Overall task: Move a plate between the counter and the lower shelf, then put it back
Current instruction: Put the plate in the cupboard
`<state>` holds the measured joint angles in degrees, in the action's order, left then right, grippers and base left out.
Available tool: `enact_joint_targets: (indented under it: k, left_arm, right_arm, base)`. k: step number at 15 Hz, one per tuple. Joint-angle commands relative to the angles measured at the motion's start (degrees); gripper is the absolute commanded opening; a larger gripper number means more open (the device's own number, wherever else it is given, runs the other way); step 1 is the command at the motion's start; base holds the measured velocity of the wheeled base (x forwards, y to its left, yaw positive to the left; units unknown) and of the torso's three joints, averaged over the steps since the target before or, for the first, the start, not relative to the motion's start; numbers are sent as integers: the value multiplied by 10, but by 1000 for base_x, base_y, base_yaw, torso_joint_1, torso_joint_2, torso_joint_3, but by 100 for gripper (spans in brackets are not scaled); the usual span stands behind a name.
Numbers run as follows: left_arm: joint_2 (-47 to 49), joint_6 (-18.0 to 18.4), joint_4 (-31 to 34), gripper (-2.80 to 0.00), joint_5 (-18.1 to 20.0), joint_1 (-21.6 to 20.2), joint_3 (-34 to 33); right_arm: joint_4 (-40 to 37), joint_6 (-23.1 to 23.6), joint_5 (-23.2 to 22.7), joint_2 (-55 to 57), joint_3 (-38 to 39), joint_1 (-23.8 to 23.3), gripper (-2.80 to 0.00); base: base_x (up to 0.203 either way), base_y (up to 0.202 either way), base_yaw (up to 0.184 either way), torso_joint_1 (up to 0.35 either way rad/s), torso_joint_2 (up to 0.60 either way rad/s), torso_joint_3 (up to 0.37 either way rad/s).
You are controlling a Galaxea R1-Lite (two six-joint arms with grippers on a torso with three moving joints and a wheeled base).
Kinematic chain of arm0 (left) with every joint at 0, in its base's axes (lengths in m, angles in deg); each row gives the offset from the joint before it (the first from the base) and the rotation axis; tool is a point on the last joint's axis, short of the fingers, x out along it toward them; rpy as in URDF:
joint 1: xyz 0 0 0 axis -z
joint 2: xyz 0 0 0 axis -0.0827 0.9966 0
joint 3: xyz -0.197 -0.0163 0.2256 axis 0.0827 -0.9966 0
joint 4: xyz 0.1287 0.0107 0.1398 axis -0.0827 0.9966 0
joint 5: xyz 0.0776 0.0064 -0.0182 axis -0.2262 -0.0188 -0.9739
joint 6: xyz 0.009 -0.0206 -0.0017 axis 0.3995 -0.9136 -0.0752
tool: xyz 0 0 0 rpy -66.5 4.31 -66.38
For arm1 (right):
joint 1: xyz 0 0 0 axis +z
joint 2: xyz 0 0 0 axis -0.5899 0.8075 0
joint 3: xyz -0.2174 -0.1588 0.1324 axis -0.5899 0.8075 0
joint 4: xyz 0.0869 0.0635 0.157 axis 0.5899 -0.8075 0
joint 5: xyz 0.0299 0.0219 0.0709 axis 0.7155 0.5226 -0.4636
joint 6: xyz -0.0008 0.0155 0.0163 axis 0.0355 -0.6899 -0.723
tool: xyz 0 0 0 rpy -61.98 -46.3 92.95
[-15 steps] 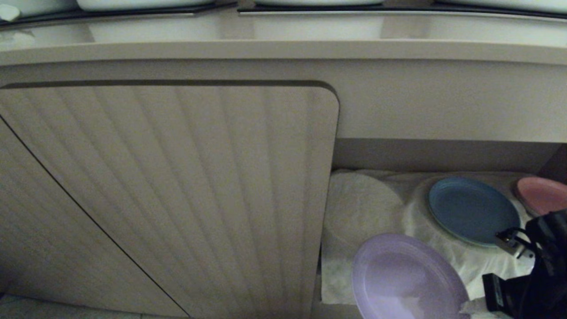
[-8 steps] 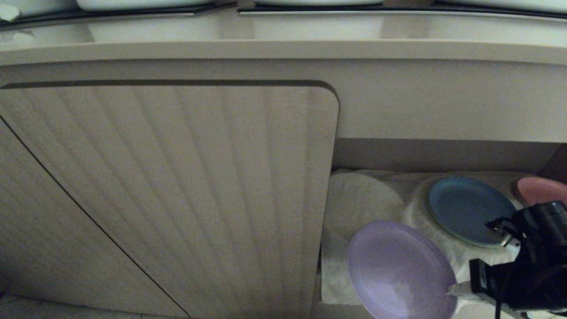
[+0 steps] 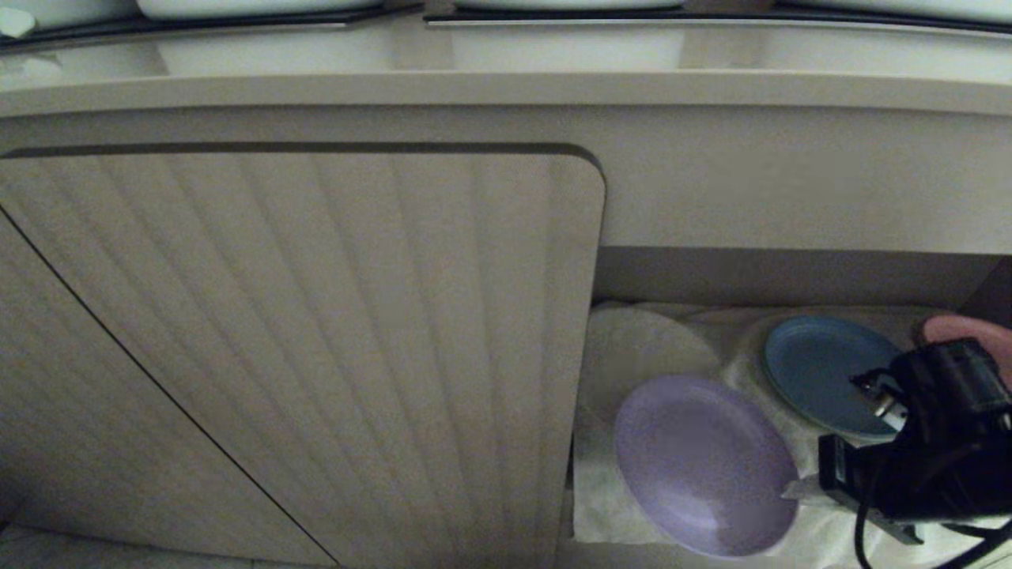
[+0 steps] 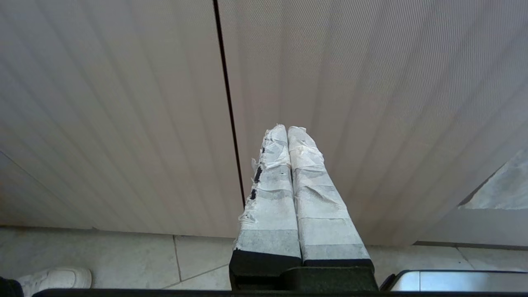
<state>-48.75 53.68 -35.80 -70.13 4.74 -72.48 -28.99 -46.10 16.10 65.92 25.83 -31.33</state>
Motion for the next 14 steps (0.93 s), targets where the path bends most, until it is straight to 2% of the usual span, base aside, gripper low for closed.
enact_joint_targets:
  k: [1, 4, 8, 14]
  left_arm:
    - [0, 0, 0, -280, 0, 0, 0]
    - [0, 0, 0, -280, 0, 0, 0]
    - [0, 0, 0, -280, 0, 0, 0]
    - [0, 0, 0, -280, 0, 0, 0]
  right_arm:
    - [0, -15, -1, 11, -15, 0, -280]
    - [1, -22, 1, 24, -17, 0, -280]
    - [40, -80, 1, 36, -20, 1, -280]
    - [82, -87, 1, 59, -23, 1, -280]
  base:
    - [0, 0, 0, 0, 0, 0]
    - [0, 0, 0, 0, 0, 0]
    - [0, 0, 0, 0, 0, 0]
    - [0, 0, 0, 0, 0, 0]
